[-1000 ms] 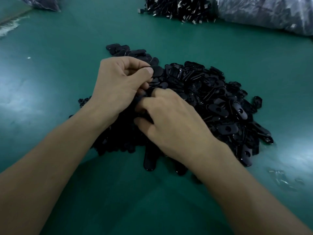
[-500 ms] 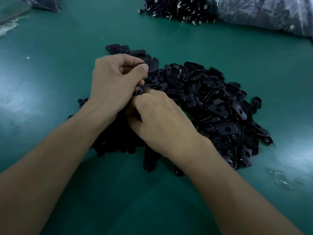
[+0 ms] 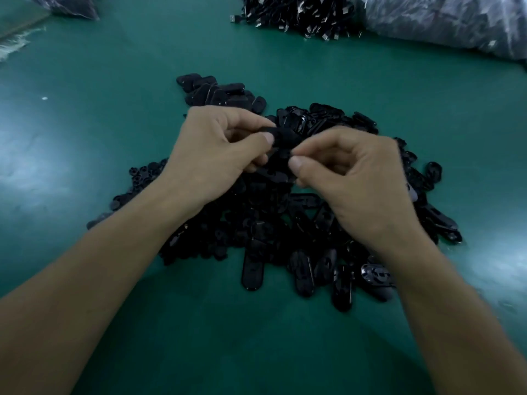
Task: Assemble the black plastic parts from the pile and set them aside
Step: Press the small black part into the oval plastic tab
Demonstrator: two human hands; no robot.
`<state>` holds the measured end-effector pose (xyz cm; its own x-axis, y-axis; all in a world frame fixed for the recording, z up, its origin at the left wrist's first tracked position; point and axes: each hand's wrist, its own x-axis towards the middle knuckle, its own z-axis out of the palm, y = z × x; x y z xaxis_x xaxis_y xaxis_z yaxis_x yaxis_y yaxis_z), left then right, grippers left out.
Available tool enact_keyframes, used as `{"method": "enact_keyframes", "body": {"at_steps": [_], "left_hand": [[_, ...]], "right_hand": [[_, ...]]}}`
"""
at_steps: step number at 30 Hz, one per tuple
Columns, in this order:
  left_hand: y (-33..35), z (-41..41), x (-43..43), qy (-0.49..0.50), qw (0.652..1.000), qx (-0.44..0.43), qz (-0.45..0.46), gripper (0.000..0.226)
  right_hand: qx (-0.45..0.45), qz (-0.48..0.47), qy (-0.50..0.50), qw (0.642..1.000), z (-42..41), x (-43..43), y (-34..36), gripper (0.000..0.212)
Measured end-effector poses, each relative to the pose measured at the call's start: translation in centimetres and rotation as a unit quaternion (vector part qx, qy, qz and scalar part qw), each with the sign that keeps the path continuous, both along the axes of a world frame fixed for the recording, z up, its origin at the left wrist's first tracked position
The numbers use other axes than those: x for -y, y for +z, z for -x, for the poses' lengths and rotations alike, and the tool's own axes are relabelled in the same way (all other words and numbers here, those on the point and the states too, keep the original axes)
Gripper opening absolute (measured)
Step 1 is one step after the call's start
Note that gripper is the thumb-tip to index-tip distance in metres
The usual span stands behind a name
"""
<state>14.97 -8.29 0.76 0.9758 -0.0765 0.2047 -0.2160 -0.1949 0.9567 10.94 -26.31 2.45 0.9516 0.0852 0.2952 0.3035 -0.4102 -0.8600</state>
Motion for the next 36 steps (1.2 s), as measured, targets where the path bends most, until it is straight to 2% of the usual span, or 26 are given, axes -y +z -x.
{"method": "enact_keyframes", "body": {"at_steps": [2,5,9,13,18,24,36], "left_hand": [[0.1,0.4,0.2,-0.036,0.999,-0.004,0.002,0.015],[0.2,0.7,0.4,-0.073,0.997,-0.013,0.019,0.014],[0.5,0.9,0.4,-0.102,0.993,-0.024,0.048,0.016],[0.6,0.9,0.4,-0.121,0.989,-0.039,0.07,0.018],[0.7,1.1,0.4,-0.133,0.988,-0.037,0.069,0.018],[0.6,1.4,0.6,-0.115,0.992,-0.007,0.041,0.018],[0.7,1.5,0.7,-0.127,0.992,0.01,0.015,0.018]], "right_hand": [[-0.023,-0.079,-0.016,0.997,0.0,0.8,-0.2,0.013],[-0.063,-0.147,-0.018,0.987,0.0,1.5,-0.5,0.015],[-0.088,-0.205,-0.009,0.975,0.0,1.8,-0.5,0.015],[-0.085,-0.224,0.002,0.971,0.0,2.0,-0.5,0.012],[-0.069,-0.211,0.014,0.975,0.0,1.9,-0.5,0.009],[-0.035,-0.129,-0.006,0.991,0.1,1.5,-0.6,0.018],[0.006,-0.041,-0.036,0.998,0.3,1.0,-0.4,0.021]]}}
